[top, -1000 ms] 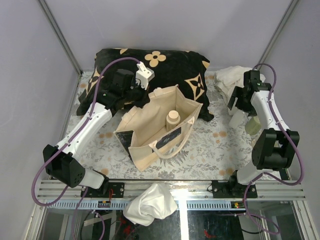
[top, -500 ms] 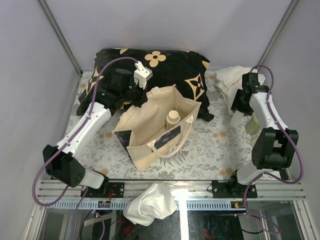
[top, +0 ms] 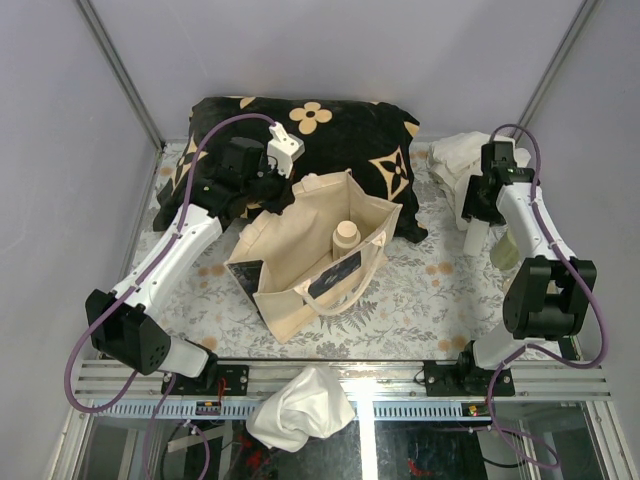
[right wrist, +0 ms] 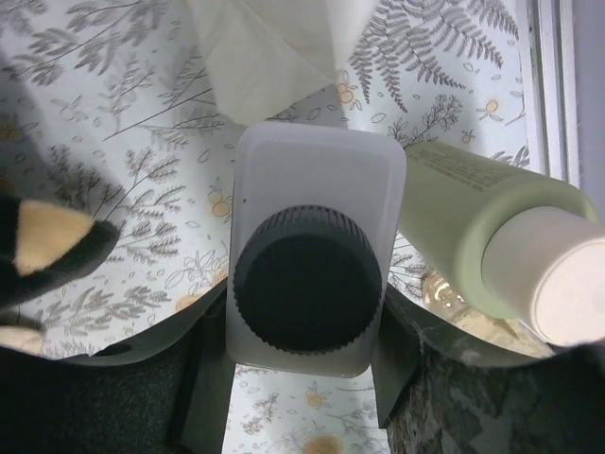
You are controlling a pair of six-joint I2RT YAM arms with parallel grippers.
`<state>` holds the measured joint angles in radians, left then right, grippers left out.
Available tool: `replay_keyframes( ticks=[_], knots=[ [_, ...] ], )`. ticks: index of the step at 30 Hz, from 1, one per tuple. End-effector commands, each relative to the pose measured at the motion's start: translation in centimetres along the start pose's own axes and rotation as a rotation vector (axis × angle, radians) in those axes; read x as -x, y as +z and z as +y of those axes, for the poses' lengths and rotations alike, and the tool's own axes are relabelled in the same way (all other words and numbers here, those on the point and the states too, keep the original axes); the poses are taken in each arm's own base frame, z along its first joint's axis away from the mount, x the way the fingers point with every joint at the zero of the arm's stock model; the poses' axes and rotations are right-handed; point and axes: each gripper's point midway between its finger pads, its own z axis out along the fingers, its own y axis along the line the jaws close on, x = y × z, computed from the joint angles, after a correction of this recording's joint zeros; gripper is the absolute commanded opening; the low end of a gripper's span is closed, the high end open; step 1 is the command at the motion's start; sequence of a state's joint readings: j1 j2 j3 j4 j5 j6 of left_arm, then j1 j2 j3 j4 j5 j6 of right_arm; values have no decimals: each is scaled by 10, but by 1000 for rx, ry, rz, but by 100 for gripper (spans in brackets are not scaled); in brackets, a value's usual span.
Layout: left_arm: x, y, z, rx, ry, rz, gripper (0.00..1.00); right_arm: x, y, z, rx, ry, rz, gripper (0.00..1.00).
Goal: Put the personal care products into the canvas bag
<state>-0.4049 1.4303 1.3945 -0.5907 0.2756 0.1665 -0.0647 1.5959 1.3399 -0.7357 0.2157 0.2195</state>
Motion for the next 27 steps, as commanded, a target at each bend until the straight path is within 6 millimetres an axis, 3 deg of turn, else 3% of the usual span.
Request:
replay_keyframes(
  ticks=[1,4,7,13,20,27],
  knots=[
    [-3,-1,9,35,-3,6,0,81,-107,33,125,-130,-373,0],
    [-3,0,10,38,-4,9,0,109,-167,59,221,-179,-516,0],
    [-2,1,10,40,-4,8,0,131,-220,72,300,-189,-629,0],
    [-2,0,12,50,-4,6,0,153,-322,90,437,-240,-877,0],
    [-4,0,11,48,-9,11,0,130,-410,126,831,-362,-1057,0],
    [0,0,12,50,-13,0,0,83,-449,161,1223,-485,-1012,0]
  ],
)
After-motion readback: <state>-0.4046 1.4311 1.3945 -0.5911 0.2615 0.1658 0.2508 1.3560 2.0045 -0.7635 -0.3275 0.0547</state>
